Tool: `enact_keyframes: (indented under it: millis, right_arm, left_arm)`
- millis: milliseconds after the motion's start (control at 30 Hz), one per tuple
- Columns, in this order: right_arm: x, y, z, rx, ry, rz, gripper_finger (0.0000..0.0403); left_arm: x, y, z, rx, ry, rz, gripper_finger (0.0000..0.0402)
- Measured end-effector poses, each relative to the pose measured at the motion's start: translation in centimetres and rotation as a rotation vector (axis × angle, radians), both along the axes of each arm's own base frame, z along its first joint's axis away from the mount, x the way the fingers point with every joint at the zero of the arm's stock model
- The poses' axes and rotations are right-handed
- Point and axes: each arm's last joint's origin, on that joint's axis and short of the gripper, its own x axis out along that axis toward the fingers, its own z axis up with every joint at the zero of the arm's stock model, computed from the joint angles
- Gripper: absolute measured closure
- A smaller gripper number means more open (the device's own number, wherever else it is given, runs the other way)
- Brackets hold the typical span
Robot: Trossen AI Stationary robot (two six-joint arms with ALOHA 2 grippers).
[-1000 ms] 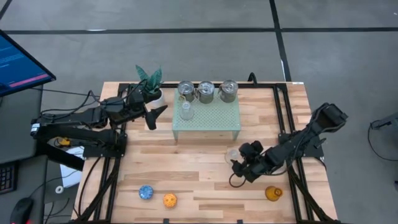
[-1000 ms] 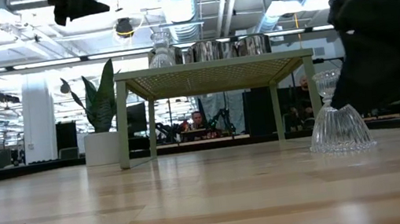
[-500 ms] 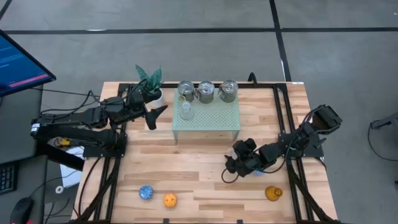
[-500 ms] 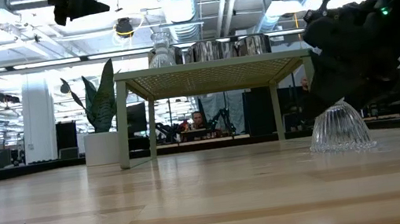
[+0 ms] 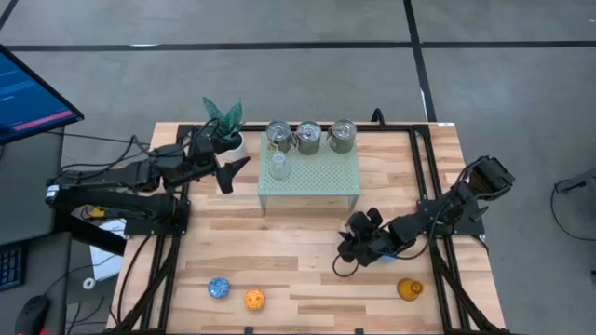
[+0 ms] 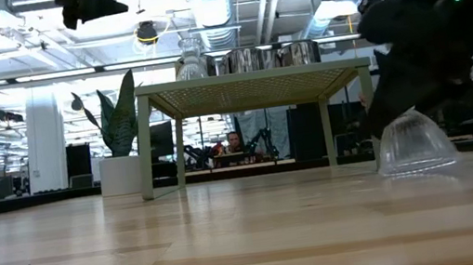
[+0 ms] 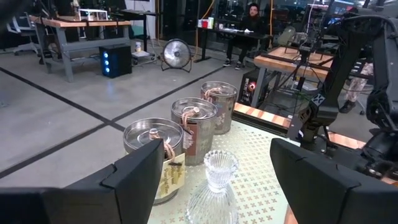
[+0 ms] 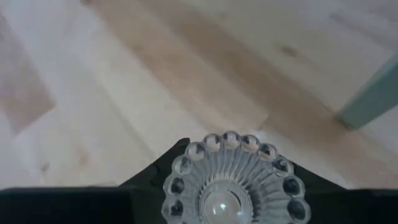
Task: Pick & Place candle stick holders
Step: Put the transparent glass candlestick on the shelf
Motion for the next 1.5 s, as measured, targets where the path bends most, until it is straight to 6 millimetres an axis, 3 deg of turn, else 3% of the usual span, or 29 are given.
enact_keyframes:
  millis: [200, 300, 400, 533, 633, 733, 833, 1000, 1100, 1233, 1500]
  right_arm:
    - [0.3, 0.1, 1.3, 0.011, -0.034, 0.015, 0.0269]
    - [0.6, 0.3, 3.1, 0.042, -0.075, 0.031, 0.0269]
    - [1.2, 0.7, 6.8, 0.078, -0.141, 0.090, 0.0269]
    - [2.3, -0.3, 13.9, 0.004, -0.259, 0.130, 0.0269]
    - [3.2, -2.7, 18.2, -0.139, -0.279, 0.105, 0.0270]
    - [4.3, -5.9, 20.4, -0.247, -0.250, 0.069, 0.0270]
    - [5.3, -8.9, 20.5, -0.290, -0.227, 0.044, 0.0270]
    - [7.2, -12.2, 18.2, -0.254, -0.252, 0.124, 0.0270]
    - [8.3, -13.0, 17.0, -0.221, -0.314, 0.182, 0.0270]
    - [9.2, -13.6, 15.0, -0.238, -0.229, 0.210, 0.0270]
    - [10.4, -14.5, 13.1, -0.269, -0.160, 0.218, 0.0270]
  left_arm:
    - [-0.8, 0.0, 0.4, 0.008, -0.026, 0.035, 0.0105]
    - [-1.1, 0.0, 0.5, 0.011, -0.037, 0.044, 0.0105]
    - [-1.5, 0.0, 0.7, 0.012, -0.049, 0.045, 0.0105]
    - [-2.1, 0.0, 0.6, 0.011, -0.041, 0.044, 0.0105]
    - [-2.4, 0.0, 0.4, -0.001, -0.014, 0.048, 0.0105]
    - [-2.6, 0.0, 0.3, -0.020, -0.017, 0.049, 0.0105]
    - [-2.6, -0.1, 0.3, -0.022, -0.020, 0.050, 0.0105]
    - [-2.6, 0.0, 0.2, -0.022, -0.012, 0.050, 0.0105]
    - [-2.6, -0.1, 0.2, -0.021, -0.011, 0.049, 0.0105]
    - [-2.6, -0.1, 0.2, -0.020, -0.005, 0.049, 0.0105]
    - [-2.6, -0.1, 0.2, -0.020, -0.004, 0.049, 0.0105]
